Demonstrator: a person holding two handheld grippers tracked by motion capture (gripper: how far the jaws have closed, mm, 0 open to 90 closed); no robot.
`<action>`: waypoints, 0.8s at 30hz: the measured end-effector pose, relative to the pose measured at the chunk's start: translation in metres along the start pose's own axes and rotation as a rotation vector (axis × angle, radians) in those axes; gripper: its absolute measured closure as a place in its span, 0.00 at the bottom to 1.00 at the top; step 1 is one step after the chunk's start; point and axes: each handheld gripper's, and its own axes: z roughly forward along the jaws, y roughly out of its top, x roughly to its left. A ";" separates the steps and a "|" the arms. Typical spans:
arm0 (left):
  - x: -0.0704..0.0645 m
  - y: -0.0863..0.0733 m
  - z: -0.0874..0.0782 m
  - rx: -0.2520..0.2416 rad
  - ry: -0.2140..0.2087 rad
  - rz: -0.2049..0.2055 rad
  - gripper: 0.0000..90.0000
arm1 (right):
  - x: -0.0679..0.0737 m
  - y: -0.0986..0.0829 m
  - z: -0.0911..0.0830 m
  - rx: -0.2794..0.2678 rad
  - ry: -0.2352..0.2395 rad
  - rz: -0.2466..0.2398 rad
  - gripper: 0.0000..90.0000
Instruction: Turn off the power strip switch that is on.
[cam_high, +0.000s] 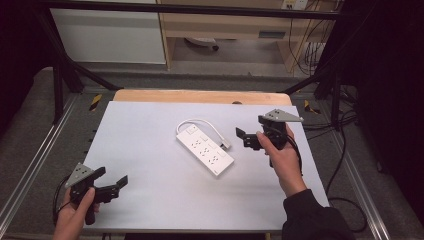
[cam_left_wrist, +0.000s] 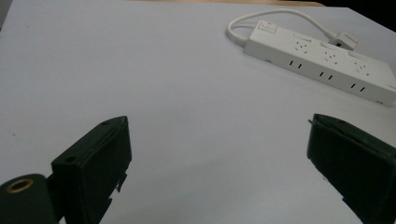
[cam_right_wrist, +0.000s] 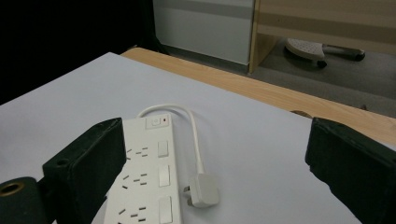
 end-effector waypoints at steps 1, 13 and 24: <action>0.000 0.000 0.001 0.003 -0.002 0.005 0.07 | 0.001 0.002 0.004 -0.005 0.007 0.011 0.06; -0.006 0.001 -0.003 -0.007 -0.010 0.038 0.07 | 0.021 0.014 0.023 -0.027 0.037 -0.031 0.06; -0.004 0.001 -0.003 -0.013 0.002 0.030 0.07 | 0.030 0.021 0.042 -0.013 0.031 -0.042 0.07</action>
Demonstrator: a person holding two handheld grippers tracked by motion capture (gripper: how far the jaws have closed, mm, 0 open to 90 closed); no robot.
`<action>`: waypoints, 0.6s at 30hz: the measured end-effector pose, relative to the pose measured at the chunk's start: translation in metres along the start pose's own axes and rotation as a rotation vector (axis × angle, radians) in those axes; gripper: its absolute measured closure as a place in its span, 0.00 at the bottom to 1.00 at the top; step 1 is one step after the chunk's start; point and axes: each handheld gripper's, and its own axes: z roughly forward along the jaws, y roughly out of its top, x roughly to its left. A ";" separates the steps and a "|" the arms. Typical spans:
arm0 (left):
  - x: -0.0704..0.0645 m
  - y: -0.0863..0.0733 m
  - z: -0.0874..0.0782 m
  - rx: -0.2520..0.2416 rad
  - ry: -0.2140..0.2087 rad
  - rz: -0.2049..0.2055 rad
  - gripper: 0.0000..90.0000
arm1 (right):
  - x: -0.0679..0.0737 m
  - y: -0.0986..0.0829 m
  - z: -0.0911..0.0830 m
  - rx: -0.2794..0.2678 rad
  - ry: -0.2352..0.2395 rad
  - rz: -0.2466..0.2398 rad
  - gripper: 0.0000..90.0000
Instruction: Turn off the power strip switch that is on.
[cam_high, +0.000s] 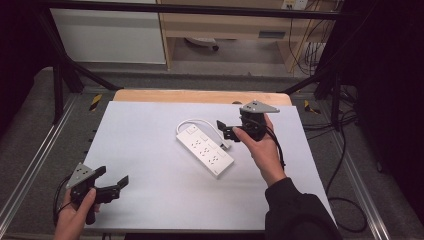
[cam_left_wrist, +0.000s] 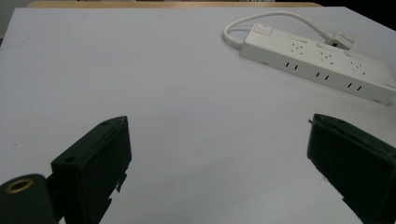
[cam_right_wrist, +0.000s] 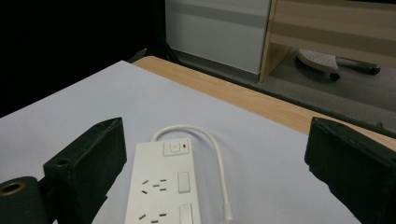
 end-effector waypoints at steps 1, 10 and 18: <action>0.000 0.000 0.000 -0.001 0.002 -0.001 0.07 | 0.001 0.002 0.005 0.000 0.000 -0.006 0.07; 0.000 0.000 0.000 -0.003 -0.003 0.000 0.07 | 0.009 0.007 0.029 0.004 0.013 -0.037 0.19; -0.001 0.000 0.001 0.014 -0.008 0.008 0.07 | 0.010 0.005 0.047 0.013 0.004 -0.033 0.28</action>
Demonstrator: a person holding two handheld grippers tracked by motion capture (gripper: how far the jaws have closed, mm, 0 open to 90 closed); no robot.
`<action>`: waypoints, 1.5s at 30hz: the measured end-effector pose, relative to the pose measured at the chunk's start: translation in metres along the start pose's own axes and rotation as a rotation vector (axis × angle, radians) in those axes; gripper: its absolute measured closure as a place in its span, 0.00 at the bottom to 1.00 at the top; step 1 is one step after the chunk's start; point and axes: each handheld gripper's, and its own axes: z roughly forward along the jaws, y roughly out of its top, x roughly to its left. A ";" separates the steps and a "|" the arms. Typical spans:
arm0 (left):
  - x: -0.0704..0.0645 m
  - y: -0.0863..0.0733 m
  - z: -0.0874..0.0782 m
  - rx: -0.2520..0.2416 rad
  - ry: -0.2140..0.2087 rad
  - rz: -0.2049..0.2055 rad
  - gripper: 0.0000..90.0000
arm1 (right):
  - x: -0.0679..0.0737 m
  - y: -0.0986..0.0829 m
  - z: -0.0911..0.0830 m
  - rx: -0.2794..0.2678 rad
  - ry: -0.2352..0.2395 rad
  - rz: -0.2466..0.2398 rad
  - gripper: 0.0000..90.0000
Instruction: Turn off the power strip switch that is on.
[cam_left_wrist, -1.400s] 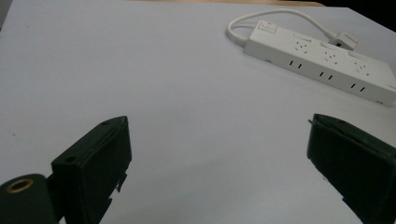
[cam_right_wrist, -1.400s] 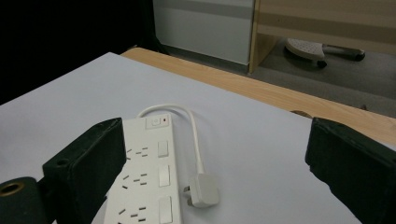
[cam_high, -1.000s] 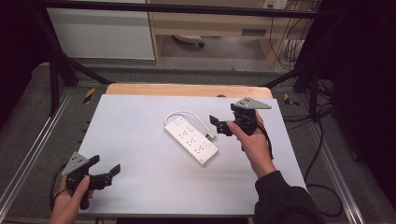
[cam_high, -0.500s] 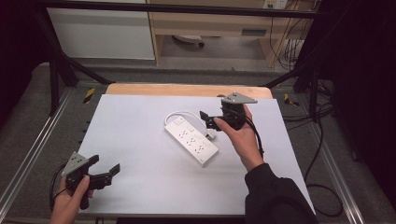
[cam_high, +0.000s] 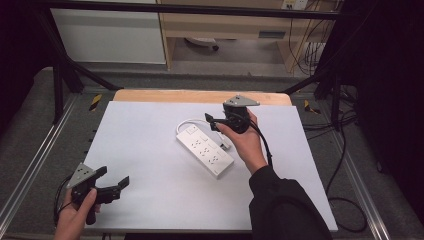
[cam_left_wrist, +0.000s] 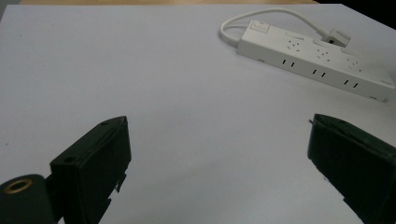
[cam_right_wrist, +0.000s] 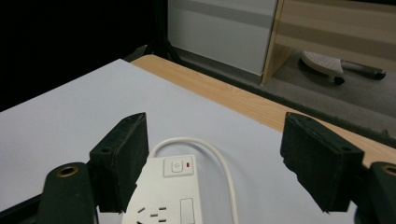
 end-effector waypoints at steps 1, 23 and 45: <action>0.000 0.000 0.000 0.000 0.000 0.000 0.07 | 0.000 0.000 0.000 0.000 0.000 0.000 0.28; 0.000 0.001 -0.001 -0.008 -0.008 0.003 0.07 | -0.001 0.009 0.028 0.008 -0.071 -0.106 0.88; -0.002 0.002 -0.001 -0.005 0.000 0.028 0.07 | -0.007 -0.003 0.052 0.062 -0.013 -0.015 1.00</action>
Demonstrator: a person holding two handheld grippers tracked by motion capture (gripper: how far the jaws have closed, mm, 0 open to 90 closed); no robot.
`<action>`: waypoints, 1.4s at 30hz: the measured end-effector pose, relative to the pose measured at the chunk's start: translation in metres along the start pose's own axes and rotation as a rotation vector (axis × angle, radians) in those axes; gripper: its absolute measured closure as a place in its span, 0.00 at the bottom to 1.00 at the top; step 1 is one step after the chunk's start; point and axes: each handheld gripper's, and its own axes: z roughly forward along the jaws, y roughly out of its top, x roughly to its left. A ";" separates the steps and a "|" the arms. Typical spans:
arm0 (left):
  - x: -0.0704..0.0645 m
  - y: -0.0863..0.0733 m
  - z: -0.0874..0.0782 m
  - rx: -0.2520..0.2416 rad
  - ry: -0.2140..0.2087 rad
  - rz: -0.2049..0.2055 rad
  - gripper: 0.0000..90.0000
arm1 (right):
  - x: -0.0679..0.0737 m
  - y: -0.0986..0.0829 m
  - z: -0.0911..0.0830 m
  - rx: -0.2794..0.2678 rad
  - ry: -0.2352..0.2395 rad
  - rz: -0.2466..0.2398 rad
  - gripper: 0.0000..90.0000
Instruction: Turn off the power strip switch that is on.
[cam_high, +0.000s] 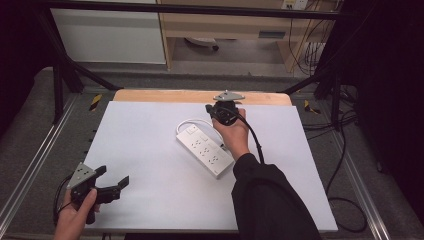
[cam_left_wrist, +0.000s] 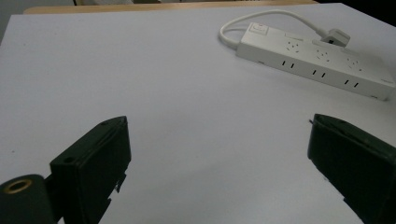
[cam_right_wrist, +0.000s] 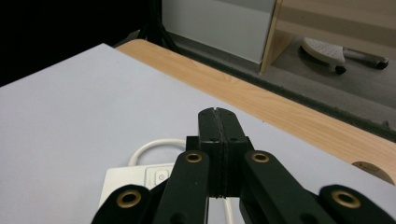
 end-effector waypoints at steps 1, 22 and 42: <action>0.000 0.000 0.000 0.005 -0.005 -0.002 0.07 | 0.001 -0.001 0.001 0.006 0.004 -0.002 1.00; -0.002 -0.001 0.001 0.011 -0.017 -0.003 0.07 | 0.013 -0.014 0.013 0.097 0.047 -0.032 1.00; -0.002 -0.001 0.001 0.015 -0.022 0.002 0.07 | 0.014 -0.029 0.020 0.142 0.051 -0.009 1.00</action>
